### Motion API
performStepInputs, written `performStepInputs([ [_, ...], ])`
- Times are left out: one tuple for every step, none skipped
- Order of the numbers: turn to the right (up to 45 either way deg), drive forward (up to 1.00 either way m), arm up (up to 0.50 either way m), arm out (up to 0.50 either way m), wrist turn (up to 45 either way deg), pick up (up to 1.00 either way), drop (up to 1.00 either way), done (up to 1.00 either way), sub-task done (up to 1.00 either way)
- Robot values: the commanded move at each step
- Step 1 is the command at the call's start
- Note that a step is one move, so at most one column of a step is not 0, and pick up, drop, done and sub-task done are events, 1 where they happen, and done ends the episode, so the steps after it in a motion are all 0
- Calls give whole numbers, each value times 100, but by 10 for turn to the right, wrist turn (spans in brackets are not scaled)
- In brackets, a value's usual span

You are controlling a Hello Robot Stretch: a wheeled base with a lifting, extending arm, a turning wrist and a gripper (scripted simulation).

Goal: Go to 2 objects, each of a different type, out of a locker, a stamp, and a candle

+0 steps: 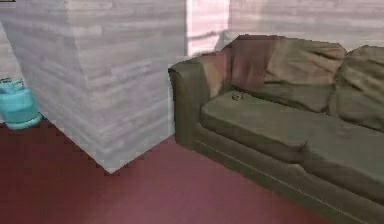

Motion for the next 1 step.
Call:
performStepInputs([
  [-450,0,0,0,0,0,0,0,0],
])
